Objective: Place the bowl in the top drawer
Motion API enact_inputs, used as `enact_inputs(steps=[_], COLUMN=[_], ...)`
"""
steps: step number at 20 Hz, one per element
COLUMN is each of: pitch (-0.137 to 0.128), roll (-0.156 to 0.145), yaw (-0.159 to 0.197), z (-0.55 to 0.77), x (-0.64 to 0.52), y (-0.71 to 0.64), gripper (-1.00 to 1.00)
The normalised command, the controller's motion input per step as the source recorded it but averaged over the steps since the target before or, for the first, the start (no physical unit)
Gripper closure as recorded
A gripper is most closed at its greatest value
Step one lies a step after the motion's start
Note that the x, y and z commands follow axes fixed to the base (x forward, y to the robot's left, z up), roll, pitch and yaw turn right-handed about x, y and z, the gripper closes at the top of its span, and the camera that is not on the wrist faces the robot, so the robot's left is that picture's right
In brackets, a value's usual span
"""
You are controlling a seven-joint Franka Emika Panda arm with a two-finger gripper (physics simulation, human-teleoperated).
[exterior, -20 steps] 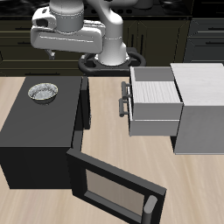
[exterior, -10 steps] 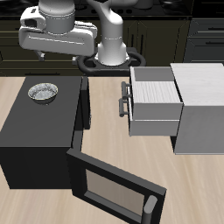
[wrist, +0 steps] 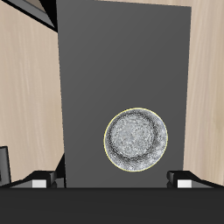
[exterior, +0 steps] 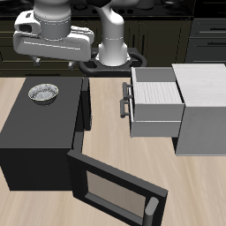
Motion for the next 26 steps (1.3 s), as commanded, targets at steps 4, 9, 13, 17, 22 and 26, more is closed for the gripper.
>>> enact_inputs(steps=[4, 9, 13, 17, 22, 26], pitch=[0.012, 0.011, 0.016, 0.005, 0.029, 0.02], roll=[-0.005, 0.018, 0.003, -0.009, -0.025, -0.019], yaw=[0.014, 0.014, 0.002, -0.001, -0.013, -0.019], z=[-0.28, -0.23, -0.29, -0.18, -0.27, -0.18], x=[0.01, -0.04, -0.09, -0.04, -0.01, -0.03], y=[0.05, 0.13, 0.09, -0.03, -0.21, -0.21], gripper=[-1.0, -1.0, -1.0, -1.0, -1.0, -1.0])
